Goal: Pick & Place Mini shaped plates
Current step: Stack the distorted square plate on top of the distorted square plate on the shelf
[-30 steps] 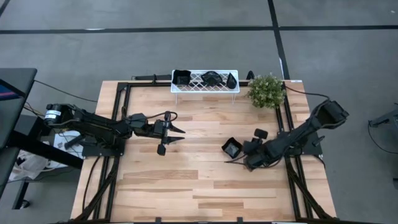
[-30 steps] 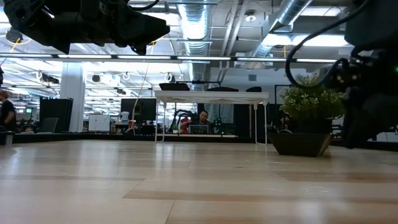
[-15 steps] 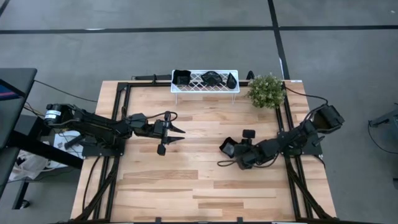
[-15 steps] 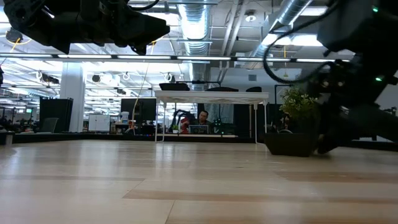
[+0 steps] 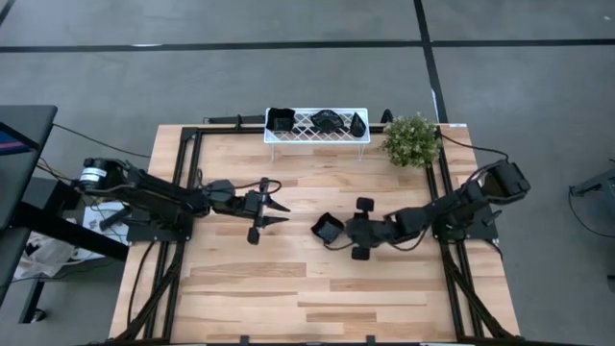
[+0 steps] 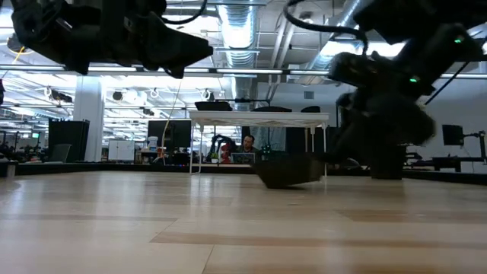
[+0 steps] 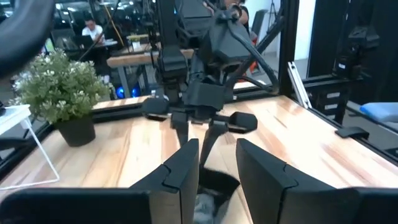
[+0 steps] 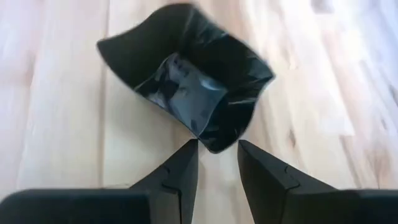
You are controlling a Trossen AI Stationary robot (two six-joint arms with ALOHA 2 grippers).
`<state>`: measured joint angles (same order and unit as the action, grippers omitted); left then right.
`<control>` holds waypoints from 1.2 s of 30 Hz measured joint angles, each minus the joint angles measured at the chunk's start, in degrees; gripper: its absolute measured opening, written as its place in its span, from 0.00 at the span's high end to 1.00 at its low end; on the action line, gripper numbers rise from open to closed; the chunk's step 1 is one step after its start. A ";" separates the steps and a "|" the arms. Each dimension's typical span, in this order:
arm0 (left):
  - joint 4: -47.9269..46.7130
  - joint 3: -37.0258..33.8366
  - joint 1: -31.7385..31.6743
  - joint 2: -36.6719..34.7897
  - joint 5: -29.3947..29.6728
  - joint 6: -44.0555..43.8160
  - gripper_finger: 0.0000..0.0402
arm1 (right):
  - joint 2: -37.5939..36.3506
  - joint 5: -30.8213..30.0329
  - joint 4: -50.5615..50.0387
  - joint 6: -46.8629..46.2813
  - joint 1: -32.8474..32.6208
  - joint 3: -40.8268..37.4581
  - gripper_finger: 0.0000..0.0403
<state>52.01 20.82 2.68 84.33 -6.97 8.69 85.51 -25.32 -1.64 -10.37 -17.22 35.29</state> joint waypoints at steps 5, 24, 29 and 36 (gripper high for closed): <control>8.09 0.13 -0.02 5.54 0.03 0.00 0.73 | 0.05 0.02 5.74 -0.04 3.56 0.00 0.73; 5.80 3.85 0.49 10.45 14.26 -0.09 0.73 | -0.45 -0.72 2.20 4.48 1.97 1.78 0.73; -2.49 7.84 1.78 10.45 14.84 0.08 0.73 | -0.45 -3.34 -0.94 6.09 0.41 3.84 0.73; -21.84 15.28 0.94 10.45 19.61 4.34 0.73 | -0.45 -3.30 -7.02 6.30 -1.72 5.49 0.73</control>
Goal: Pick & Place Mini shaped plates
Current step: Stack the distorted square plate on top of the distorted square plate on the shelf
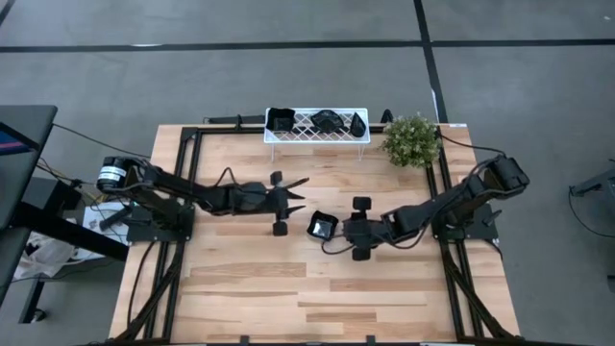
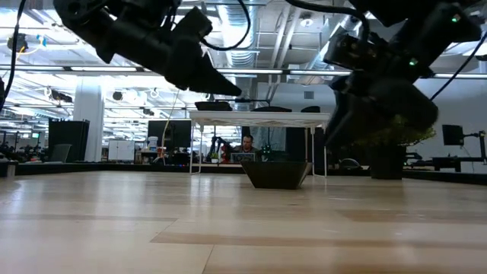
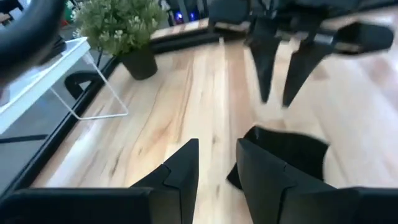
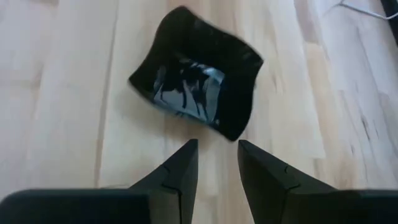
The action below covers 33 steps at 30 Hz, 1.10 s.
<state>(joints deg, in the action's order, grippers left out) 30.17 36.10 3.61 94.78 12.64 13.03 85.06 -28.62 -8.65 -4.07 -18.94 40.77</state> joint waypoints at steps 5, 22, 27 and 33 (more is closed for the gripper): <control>-2.39 0.30 -0.99 0.00 -4.50 7.00 0.73 | 0.00 0.03 -3.84 -0.61 -1.89 0.00 0.73; -2.74 0.30 -2.60 0.00 -16.10 5.56 0.68 | 0.34 5.01 1.16 -3.98 -3.86 0.01 0.73; -2.76 0.30 -2.60 0.00 -15.73 3.62 0.65 | 1.32 11.07 3.51 -3.24 -3.57 0.07 0.73; -6.49 0.28 -2.58 0.00 -13.39 1.03 0.64 | 6.05 14.49 3.48 -2.50 -0.61 -0.04 0.73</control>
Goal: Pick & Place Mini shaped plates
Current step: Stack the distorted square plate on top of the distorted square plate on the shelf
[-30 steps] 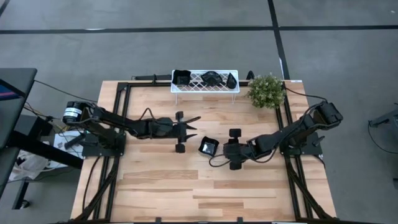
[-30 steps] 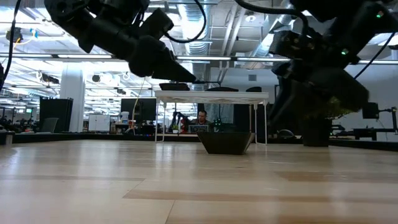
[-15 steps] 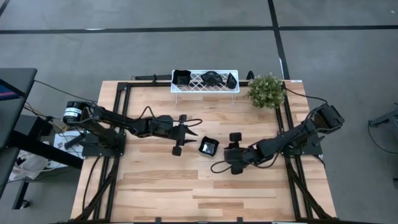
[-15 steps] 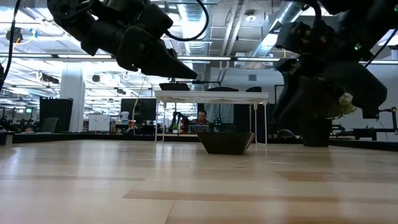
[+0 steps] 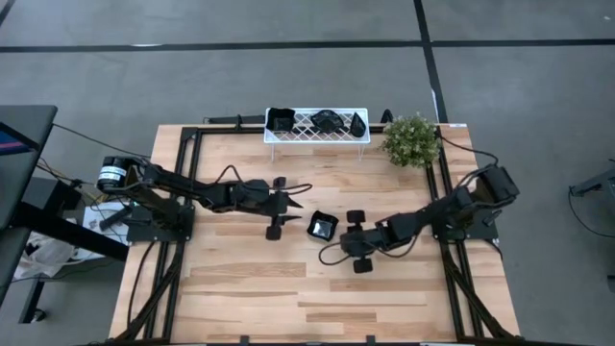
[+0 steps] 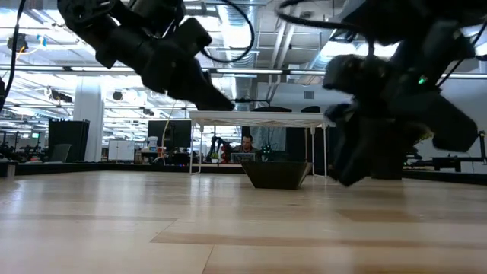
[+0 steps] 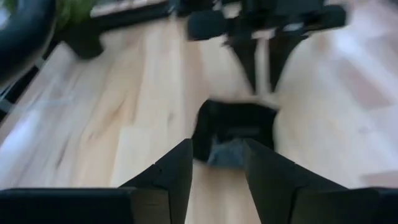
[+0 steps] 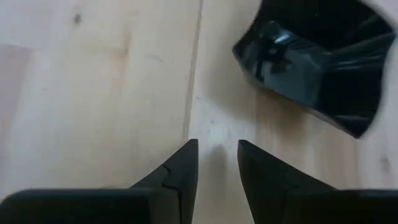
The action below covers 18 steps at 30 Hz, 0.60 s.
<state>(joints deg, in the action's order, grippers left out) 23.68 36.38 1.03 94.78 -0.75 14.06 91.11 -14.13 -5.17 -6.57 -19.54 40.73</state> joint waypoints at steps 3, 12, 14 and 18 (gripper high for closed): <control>-3.65 0.00 0.01 0.00 4.96 -1.02 0.65 | 2.42 5.41 3.58 2.71 2.03 0.02 0.73; -6.17 -0.59 0.46 0.00 7.14 -4.10 0.66 | 2.80 12.81 9.64 14.42 8.00 0.04 0.73; -6.12 -0.59 0.55 0.00 7.14 -4.11 0.66 | 2.89 12.83 10.93 15.95 9.48 0.07 0.73; -6.12 -0.59 0.57 0.00 7.12 -4.11 0.66 | 2.89 12.69 12.80 17.05 12.69 0.04 0.73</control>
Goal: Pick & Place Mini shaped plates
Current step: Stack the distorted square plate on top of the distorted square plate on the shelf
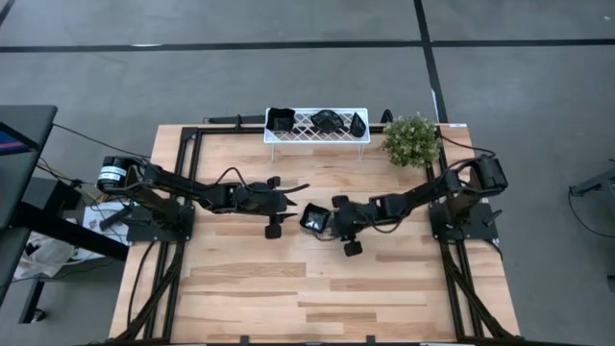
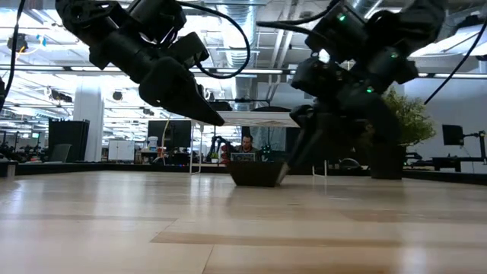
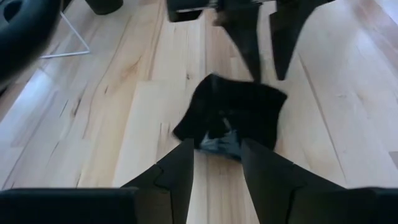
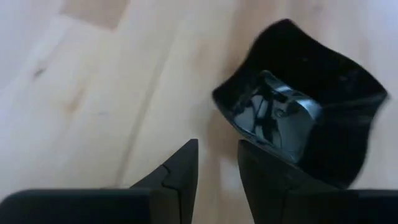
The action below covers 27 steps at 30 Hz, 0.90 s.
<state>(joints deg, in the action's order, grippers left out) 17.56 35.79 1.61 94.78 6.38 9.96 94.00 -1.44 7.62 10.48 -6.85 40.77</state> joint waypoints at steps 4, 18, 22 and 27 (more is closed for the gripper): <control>0.00 0.00 0.00 0.00 0.00 0.00 0.66 | 0.00 -1.20 4.52 -0.02 2.86 0.00 0.73; 4.80 0.02 -0.06 0.00 -2.26 6.20 0.66 | -1.39 -7.79 5.00 -0.90 2.00 -0.04 0.73; 4.61 0.65 -2.55 0.00 -2.08 6.90 0.67 | -5.60 -7.90 1.50 -0.91 0.40 -0.02 0.73; 4.35 2.33 -5.80 0.00 -5.03 -3.53 0.69 | -11.97 -11.11 -8.29 -3.66 -1.03 -0.02 0.73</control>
<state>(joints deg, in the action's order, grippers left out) 21.91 38.12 -4.19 94.78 1.35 6.43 82.03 -12.56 -0.66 6.82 -7.88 40.75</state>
